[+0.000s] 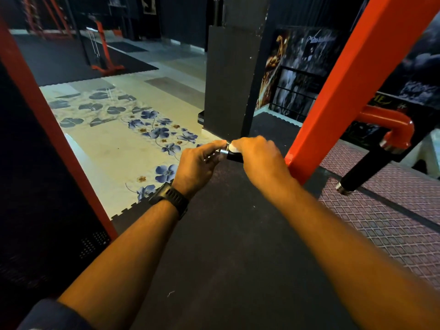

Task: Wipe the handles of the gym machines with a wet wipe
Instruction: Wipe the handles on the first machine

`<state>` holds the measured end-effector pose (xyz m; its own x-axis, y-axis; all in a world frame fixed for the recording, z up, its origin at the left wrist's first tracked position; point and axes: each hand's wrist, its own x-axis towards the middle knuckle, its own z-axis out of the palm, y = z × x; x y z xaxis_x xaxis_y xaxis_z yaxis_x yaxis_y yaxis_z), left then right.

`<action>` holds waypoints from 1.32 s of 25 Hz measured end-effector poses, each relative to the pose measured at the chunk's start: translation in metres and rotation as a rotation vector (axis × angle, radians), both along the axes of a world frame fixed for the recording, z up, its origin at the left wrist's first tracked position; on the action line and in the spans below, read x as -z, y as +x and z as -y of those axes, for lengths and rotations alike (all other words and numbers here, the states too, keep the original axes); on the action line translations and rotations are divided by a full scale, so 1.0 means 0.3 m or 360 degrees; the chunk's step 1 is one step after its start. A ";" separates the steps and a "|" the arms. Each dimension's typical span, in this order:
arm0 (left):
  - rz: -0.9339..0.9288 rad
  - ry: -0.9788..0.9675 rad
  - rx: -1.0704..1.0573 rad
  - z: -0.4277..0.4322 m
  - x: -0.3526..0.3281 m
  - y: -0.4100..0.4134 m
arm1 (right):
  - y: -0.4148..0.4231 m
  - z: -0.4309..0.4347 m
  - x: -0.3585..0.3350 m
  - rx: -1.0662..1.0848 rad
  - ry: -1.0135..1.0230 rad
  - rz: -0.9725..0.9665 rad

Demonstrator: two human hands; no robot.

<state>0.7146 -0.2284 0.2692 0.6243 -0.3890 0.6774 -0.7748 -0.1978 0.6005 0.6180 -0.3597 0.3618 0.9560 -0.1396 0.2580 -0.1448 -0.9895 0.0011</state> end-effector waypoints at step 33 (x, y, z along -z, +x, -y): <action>-0.0010 0.0023 0.0030 -0.002 -0.001 0.002 | -0.003 0.017 0.002 0.0286 0.0127 -0.0004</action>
